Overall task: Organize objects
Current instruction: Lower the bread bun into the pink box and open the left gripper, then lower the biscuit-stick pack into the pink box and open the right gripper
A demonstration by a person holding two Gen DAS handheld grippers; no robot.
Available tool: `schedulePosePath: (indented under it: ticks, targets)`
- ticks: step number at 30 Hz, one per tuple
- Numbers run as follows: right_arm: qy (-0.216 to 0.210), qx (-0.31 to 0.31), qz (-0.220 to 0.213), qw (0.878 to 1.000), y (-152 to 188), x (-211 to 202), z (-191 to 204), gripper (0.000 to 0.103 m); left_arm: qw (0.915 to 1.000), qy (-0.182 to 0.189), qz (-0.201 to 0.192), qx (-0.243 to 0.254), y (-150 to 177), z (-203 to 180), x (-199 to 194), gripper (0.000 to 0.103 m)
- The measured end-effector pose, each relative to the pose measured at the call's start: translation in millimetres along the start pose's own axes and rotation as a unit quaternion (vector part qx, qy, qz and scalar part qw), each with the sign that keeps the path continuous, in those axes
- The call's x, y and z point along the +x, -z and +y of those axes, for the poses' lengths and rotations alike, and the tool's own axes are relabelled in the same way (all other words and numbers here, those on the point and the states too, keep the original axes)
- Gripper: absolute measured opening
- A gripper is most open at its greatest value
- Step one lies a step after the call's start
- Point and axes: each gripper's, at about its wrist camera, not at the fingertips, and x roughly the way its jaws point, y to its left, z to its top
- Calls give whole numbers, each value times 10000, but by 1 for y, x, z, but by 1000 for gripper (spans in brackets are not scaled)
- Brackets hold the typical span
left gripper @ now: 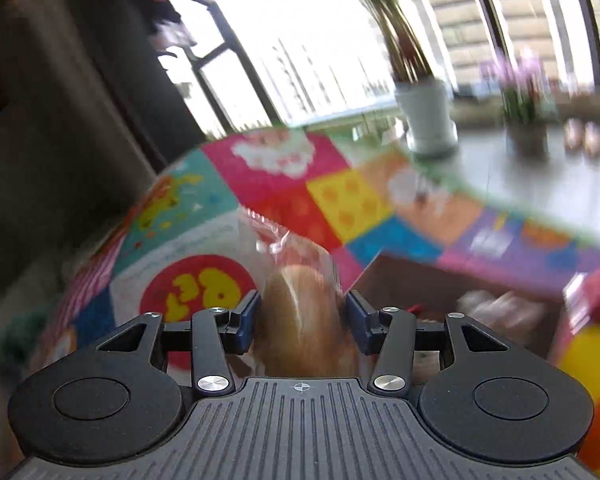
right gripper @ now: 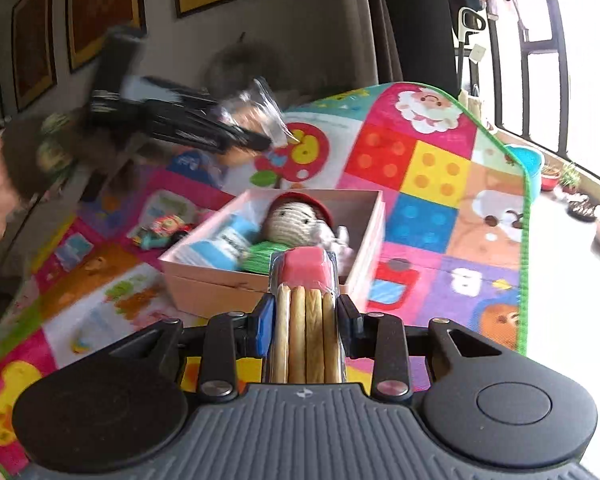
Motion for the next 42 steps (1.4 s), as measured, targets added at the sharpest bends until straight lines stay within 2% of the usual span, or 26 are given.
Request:
schedulePosePath:
  ticks: [3,6,7,10,14,16,19,21,22,26,31,33,37,39,42]
  targets:
    - [203,-151,59,9997,-3,6,-6,32,9992,173,277,245,7,-4,34,54]
    - [301,-357,75,9989,-8,11,-8,32,9979,445,269,392,16,-9,39,55]
    - [319,-449,69,9985,-11,13,-8,32,9982,488,203,268,16,-6,35,55]
    - [305,-556,-33,9980,-27,18,-9,32,9962,546,-84,-681,26,17,9,55]
    - [286,-603,-211,9975,-64,39,-15,32,9816,242,-422,-1846,50,34,-33,53]
    - [261,-407,-186,9987,-88,57,-19,32,9736,144,-456,-2233,64,35,-52,53]
    - [283,71,96,9995,-122,93,-27,33,9659,50,-467,-2546,86,35,-76,53]
    - [210,282,545,9979,-134,120,-29,37,9607,17,-425,-2744,99,36,-88,53]
    - [260,410,604,9970,-137,128,-30,40,9574,-11,-388,-2861,106,38,-93,53]
    - [216,815,489,9952,-136,128,-34,40,9414,-155,-302,-3355,138,45,-109,52]
    - [383,944,493,9936,-125,120,-34,40,9217,-192,-265,-3866,174,36,-120,52]
    - [345,1005,485,9932,-119,114,-33,40,9185,-142,-223,-3946,186,26,-123,52]
    - [355,821,317,9955,-111,103,-18,40,9175,-93,-67,-3975,200,10,-126,52]
    - [397,805,208,9957,-117,104,-13,40,9149,-88,-35,-4035,204,5,-128,52]
    - [249,912,264,9952,-139,123,-11,40,9061,-94,-175,-4226,205,0,-133,51]
